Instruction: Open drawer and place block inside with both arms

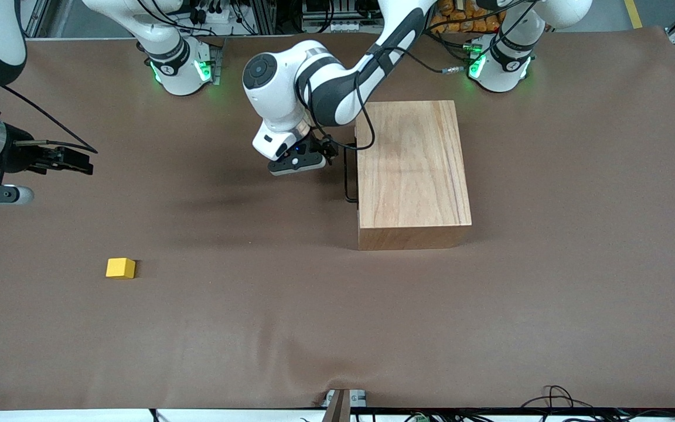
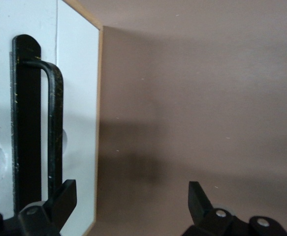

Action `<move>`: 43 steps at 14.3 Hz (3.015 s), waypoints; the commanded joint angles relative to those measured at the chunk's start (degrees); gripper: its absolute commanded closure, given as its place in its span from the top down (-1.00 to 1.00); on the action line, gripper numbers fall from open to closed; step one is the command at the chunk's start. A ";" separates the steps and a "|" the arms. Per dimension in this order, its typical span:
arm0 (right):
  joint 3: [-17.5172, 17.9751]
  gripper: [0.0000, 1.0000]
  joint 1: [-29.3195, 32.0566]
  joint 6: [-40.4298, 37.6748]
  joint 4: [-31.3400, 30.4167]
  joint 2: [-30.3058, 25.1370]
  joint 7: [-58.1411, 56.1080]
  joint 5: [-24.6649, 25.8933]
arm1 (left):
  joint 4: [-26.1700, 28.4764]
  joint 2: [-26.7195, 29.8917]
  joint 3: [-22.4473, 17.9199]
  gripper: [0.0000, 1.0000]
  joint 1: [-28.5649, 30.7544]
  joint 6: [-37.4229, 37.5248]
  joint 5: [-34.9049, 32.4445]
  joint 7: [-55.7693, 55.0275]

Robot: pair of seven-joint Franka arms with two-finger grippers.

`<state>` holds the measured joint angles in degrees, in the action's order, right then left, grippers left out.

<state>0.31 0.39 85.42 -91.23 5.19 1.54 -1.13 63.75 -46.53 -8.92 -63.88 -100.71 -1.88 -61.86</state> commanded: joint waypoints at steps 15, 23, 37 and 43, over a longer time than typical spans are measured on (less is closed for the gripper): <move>0.48 1.00 0.31 2.29 -1.41 -1.23 -0.22 0.60 | -1.79 -1.99 -2.07 1.00 -0.37 6.76 -3.13 11.41; 0.48 1.00 0.49 1.59 -1.41 -1.32 -0.22 0.60 | -1.88 -3.22 -2.07 1.00 -0.28 5.97 -3.40 11.76; 0.48 1.00 0.40 1.42 -1.50 -1.32 -0.31 0.60 | -2.14 -3.66 -0.40 1.00 -0.28 -2.38 -2.69 10.27; 0.48 1.00 0.49 1.07 -1.50 -1.32 -0.31 0.60 | -2.41 -3.92 0.83 1.00 -0.28 -5.46 -1.81 10.62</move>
<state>0.34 0.39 86.68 -91.44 5.19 1.54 -1.13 62.92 -49.24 -8.78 -64.21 -104.43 -3.96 -50.91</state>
